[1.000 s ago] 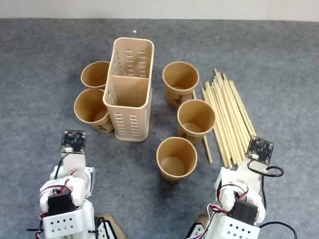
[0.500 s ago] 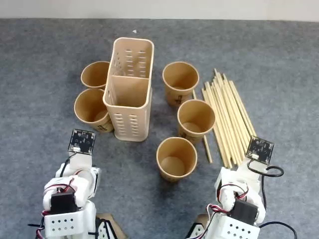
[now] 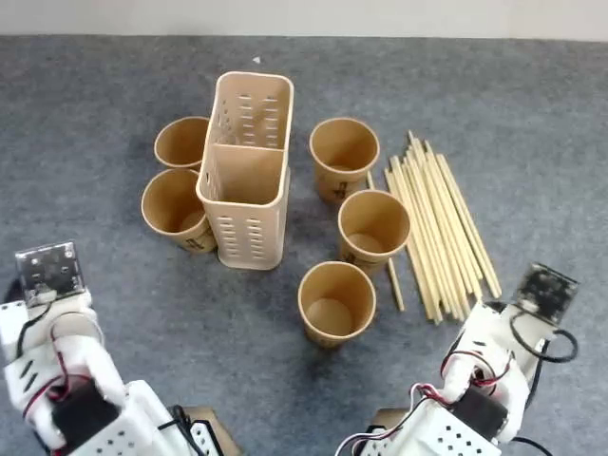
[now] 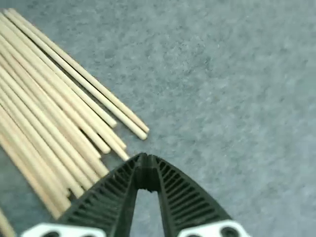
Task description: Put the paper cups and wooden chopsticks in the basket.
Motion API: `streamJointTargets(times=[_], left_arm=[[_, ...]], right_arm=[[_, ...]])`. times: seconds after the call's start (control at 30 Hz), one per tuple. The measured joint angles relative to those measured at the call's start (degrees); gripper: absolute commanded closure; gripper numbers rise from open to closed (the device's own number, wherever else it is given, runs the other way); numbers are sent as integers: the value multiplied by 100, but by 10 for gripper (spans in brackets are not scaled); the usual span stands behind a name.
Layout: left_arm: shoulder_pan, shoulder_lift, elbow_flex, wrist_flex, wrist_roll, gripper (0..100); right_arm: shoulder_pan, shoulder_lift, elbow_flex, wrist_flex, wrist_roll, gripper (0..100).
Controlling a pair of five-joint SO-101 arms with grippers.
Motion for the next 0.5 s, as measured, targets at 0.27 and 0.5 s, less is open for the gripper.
streamJointTargets(times=[0.27, 0.5], left_arm=[[299, 1846, -2919, 1081, 404, 757], [1345, 6057, -6251, 2620, 932, 754]], right_arm=[[-457, 0, 0, 369, 1125, 988], [-888, 0, -167, 941, 1160, 988]])
